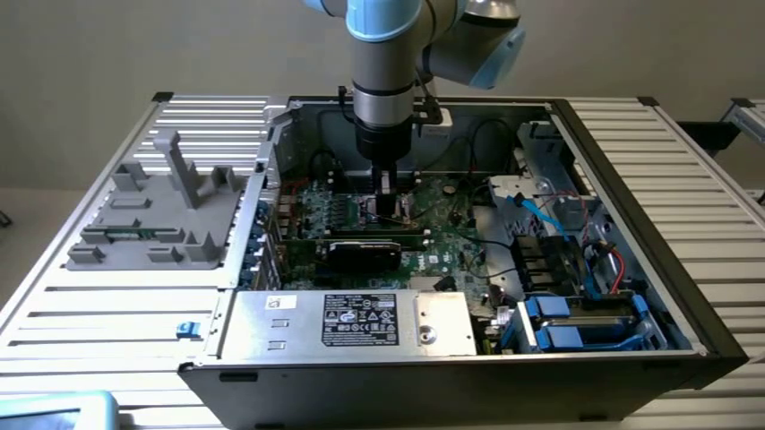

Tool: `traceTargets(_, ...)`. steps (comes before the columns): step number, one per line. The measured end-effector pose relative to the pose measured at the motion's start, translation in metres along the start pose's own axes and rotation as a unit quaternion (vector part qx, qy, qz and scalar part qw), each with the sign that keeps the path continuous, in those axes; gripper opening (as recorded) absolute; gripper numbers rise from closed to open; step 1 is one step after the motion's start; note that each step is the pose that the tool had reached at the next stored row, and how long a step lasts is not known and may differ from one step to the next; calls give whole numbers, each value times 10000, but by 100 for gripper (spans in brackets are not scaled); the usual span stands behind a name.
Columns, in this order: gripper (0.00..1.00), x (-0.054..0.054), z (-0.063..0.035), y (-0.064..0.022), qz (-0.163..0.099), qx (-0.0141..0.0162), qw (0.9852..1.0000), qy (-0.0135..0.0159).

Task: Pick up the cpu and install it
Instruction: 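Place the cpu into insertion slot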

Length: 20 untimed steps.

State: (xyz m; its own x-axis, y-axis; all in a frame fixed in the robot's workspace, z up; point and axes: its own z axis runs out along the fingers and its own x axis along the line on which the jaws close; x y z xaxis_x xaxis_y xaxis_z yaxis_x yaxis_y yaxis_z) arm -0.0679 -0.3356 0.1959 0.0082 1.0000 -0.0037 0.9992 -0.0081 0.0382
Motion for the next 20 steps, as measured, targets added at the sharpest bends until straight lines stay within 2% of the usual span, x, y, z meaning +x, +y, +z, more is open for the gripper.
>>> traceTargets(7,55,-16,0,0,3,0,10000,53)
traceTargets(20,55,-20,0,5,3,0,10000,57)
